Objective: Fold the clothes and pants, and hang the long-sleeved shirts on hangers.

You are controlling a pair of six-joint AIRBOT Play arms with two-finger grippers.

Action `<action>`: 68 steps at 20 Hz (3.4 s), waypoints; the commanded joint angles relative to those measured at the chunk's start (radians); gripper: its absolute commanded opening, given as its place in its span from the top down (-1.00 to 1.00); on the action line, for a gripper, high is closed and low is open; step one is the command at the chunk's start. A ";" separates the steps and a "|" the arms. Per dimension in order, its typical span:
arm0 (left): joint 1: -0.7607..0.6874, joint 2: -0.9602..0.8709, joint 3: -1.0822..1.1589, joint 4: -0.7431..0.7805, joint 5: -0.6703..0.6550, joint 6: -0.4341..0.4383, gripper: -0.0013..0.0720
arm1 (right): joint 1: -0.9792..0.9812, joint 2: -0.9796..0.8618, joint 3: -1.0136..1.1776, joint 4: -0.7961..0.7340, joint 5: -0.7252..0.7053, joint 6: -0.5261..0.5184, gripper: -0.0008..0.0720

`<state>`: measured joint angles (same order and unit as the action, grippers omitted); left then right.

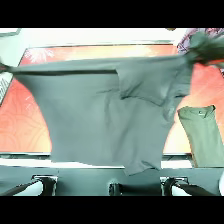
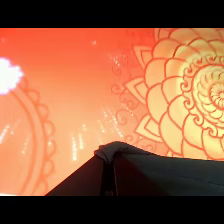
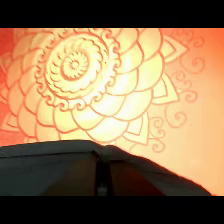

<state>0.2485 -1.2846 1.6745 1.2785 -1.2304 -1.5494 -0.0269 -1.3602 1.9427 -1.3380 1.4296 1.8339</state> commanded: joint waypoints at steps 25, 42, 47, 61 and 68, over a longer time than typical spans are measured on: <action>-0.087 -0.686 0.135 -0.008 -0.146 -0.048 0.93 | 0.000 -0.584 -0.023 -0.032 -0.092 -0.020 0.88; 0.014 -0.530 0.222 -0.112 -0.161 -0.071 -0.73 | -0.068 -0.478 -0.029 -0.064 0.132 -0.251 -0.57; 0.196 -0.278 -0.096 -0.113 -0.191 -0.051 -0.73 | -0.327 -0.184 -0.487 0.224 0.107 -0.392 -0.55; 0.224 -0.074 -0.594 -0.112 -0.062 -0.045 -0.73 | -0.416 0.096 -1.378 0.482 -0.165 -0.592 -0.54; 0.224 -0.075 -0.594 -0.126 -0.064 -0.048 -0.72 | -0.416 0.096 -1.456 0.609 -0.234 -0.598 -0.45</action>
<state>0.4728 -1.3605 1.0824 1.1648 -1.2942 -1.5944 -0.4427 -1.2648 0.5220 -0.7937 1.2453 1.2419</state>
